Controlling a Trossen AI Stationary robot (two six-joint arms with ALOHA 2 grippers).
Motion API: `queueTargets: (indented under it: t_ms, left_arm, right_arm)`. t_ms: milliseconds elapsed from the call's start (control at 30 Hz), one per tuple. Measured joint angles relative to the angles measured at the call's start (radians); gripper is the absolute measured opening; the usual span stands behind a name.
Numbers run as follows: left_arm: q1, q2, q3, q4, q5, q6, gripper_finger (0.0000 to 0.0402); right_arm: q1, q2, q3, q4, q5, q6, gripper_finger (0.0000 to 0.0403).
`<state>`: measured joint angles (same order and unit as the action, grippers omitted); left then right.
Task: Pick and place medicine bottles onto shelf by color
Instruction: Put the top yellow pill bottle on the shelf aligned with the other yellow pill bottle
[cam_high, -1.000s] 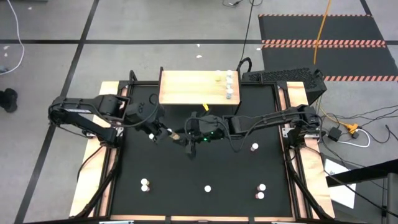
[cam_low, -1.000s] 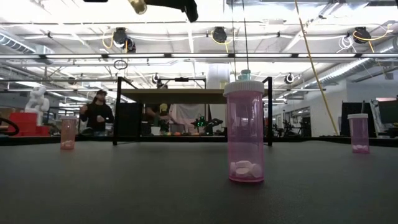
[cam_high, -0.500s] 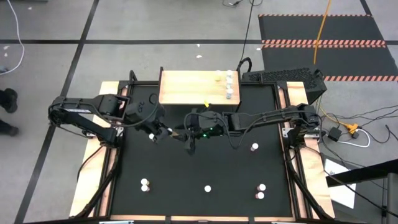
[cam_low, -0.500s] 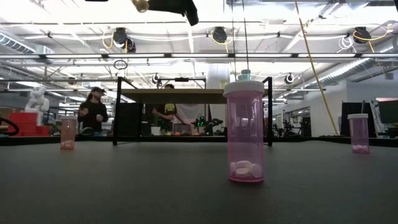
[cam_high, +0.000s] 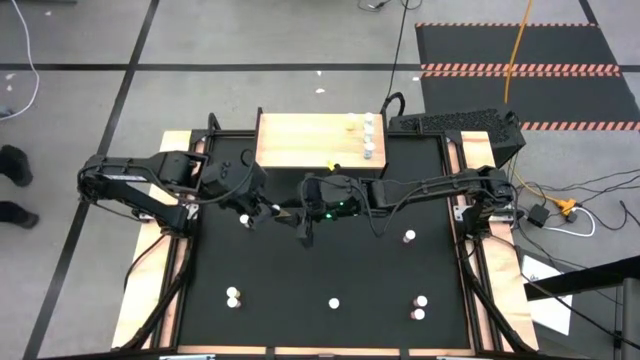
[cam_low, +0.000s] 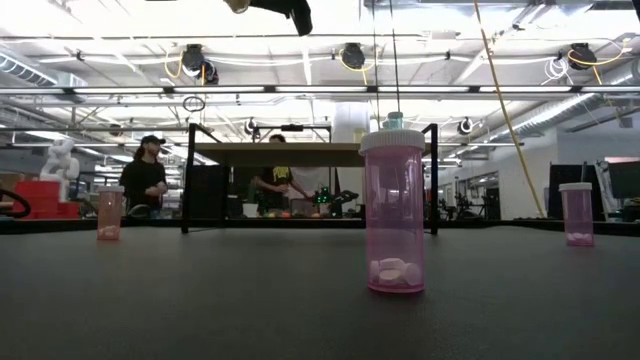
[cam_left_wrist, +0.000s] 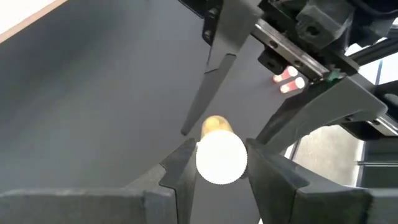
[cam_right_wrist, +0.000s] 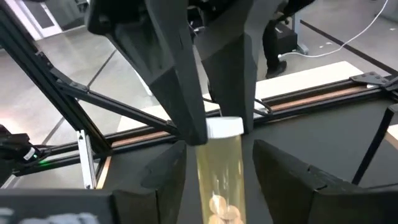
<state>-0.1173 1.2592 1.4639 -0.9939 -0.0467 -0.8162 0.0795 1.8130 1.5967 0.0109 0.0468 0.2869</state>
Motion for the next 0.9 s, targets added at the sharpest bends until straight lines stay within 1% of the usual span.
queueTargets:
  t_ms: [233,400,700,800,900]
  left_arm:
    - [0.0,-0.001,0.0,0.0,-0.001,-0.01,0.0131]
    - [0.0,-0.001,0.0,0.003,0.0,-0.016,0.0132]
    - [0.0,-0.001,0.0,0.003,-0.011,-0.016,0.0134]
    - [0.0,-0.016,0.0,0.004,-0.04,-0.015,0.0152]
    - [0.0,-0.049,0.0,0.005,-0.064,-0.003,0.0184]
  right_arm:
    - [0.0,0.0,0.0,0.021,-0.024,0.013,0.0125]
    - [0.0,0.0,-0.001,0.015,-0.025,0.014,0.0101]
    - [0.0,0.0,-0.001,0.005,-0.025,0.013,0.0099]
    - [-0.001,-0.001,-0.001,-0.001,-0.025,0.012,0.0099]
    - [-0.001,-0.001,-0.001,-0.005,-0.025,0.006,0.0099]
